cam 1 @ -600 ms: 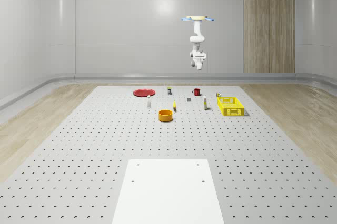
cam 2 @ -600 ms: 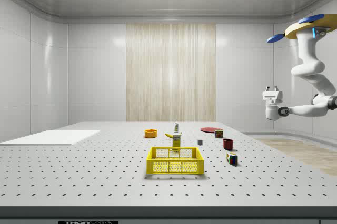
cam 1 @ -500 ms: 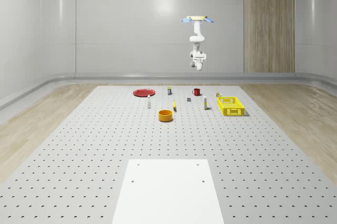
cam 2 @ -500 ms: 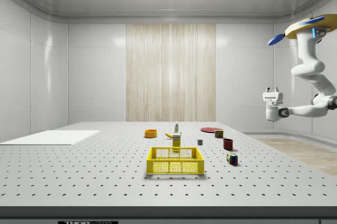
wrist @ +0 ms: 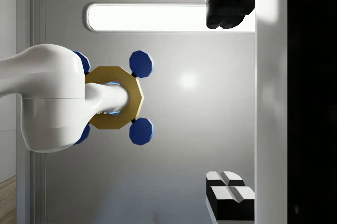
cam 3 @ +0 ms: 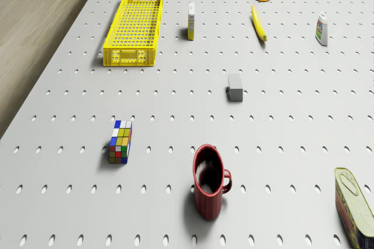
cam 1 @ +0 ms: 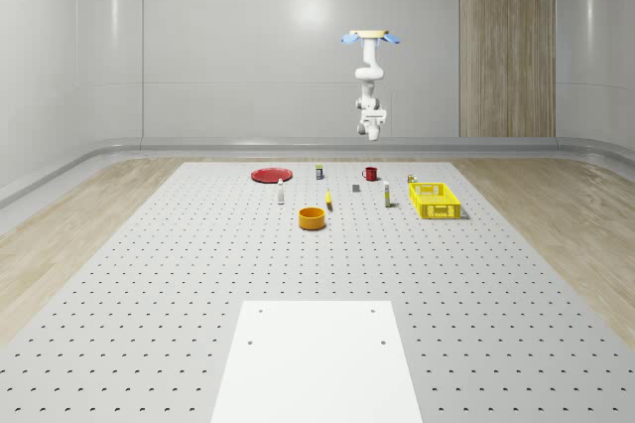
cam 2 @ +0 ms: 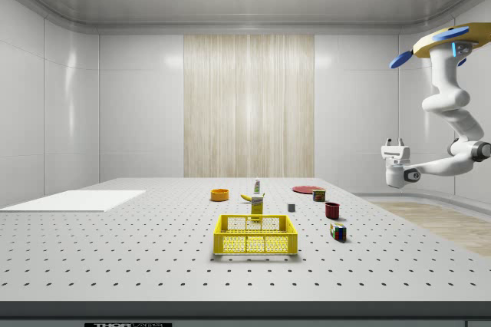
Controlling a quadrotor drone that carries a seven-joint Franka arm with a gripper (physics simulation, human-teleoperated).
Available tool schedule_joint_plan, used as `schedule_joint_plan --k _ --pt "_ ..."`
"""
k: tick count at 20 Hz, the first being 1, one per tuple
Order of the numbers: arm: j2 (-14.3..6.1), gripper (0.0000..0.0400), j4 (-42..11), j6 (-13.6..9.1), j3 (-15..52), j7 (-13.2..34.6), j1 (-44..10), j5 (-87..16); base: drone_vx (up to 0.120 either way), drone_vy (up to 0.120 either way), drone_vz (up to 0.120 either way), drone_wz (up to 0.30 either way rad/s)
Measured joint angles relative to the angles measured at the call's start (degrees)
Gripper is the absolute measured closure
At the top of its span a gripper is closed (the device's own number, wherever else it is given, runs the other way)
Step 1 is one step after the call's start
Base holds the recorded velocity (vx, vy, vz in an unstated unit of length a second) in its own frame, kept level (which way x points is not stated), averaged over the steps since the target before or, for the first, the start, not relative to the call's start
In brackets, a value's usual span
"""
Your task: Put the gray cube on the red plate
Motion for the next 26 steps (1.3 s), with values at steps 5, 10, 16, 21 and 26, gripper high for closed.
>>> schedule_joint_plan --k 5,10,16,21,26 --pt "0.9 0.0 2.4 -1.3 0.0 0.0 -0.1 0.0 0.104 -0.12 0.0 0.0" --pt "1.2 0.0 3.3 -1.6 0.1 0.0 -0.1 0.0 0.12 -0.12 0.0 0.0" --pt "1.1 0.0 3.4 -1.6 0.1 -0.1 -0.2 0.0 0.12 -0.12 0.0 0.0" --pt "1.0 0.0 3.4 -1.4 0.1 -0.1 -0.2 0.0 0.12 -0.12 0.0 0.0" --pt "0.9 0.0 3.2 -1.2 0.2 -0.1 -0.2 0.0 0.12 -0.12 0.0 0.0"
